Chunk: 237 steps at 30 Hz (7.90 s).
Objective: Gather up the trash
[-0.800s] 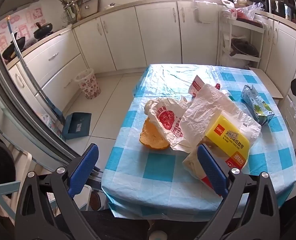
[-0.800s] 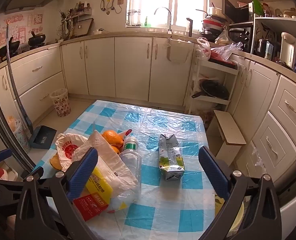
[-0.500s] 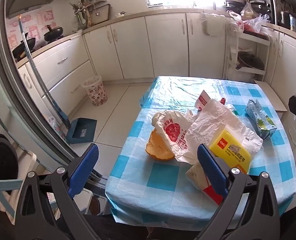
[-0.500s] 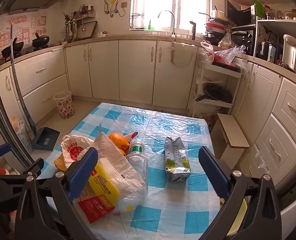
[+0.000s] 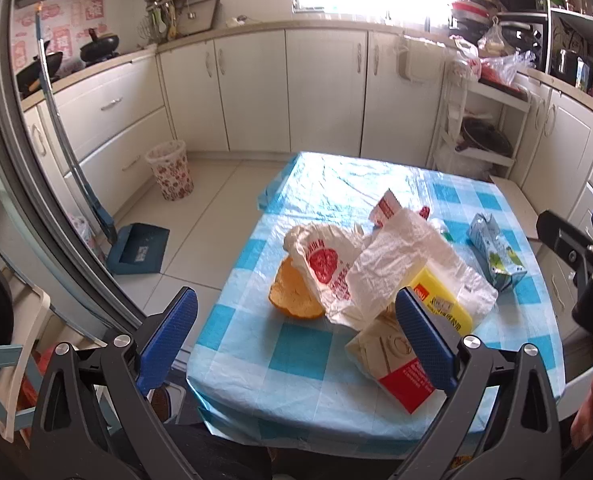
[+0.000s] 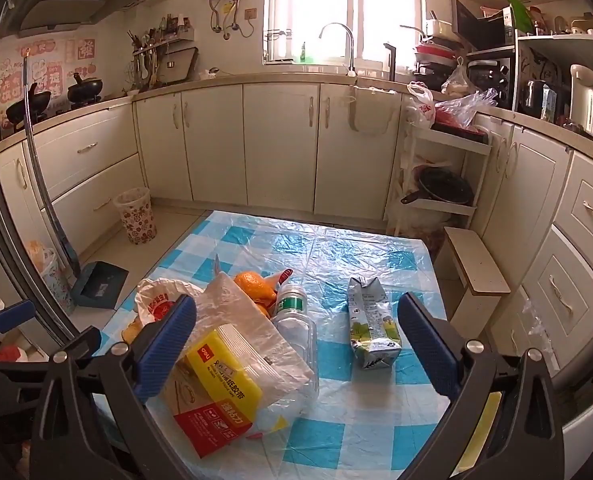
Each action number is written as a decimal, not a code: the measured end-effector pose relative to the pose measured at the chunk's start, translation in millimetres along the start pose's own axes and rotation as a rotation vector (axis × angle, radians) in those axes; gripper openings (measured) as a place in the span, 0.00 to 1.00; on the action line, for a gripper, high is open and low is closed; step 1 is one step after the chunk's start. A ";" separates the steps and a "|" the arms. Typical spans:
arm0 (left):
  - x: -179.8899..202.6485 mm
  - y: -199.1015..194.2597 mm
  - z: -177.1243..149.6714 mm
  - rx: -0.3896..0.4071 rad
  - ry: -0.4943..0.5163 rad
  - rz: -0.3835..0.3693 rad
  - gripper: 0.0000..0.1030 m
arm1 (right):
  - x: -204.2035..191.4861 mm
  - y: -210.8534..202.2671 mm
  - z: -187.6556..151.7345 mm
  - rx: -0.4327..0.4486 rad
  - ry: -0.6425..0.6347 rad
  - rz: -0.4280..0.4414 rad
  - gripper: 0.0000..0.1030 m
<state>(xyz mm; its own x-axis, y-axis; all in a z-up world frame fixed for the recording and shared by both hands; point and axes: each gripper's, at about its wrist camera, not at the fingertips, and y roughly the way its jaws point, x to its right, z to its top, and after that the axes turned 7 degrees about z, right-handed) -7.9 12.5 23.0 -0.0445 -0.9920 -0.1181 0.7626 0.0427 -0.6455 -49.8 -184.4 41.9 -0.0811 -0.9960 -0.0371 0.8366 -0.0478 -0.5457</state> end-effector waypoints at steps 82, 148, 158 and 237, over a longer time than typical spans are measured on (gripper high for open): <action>14.0 -36.5 -30.0 0.098 0.076 -0.049 0.92 | 12.2 -37.0 -47.7 0.070 0.115 -0.118 0.94; 106.3 69.1 -23.5 -0.198 0.414 -0.346 0.03 | 95.0 72.4 -83.7 -0.326 0.308 0.210 0.78; 39.4 90.1 -27.7 -0.326 0.214 -0.419 0.78 | 95.1 70.3 -86.8 -0.330 0.333 0.238 0.78; 59.6 108.4 -50.4 -0.441 0.182 -0.506 0.11 | 20.5 94.2 -113.0 -0.460 0.044 0.222 0.78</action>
<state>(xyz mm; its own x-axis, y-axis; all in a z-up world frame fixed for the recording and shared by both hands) 39.6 -36.0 -92.0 -0.4624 -0.8686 0.1782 0.2878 -0.3371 -0.8964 -33.9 -200.8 -104.9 0.0403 -0.9737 -0.2243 0.5120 0.2129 -0.8322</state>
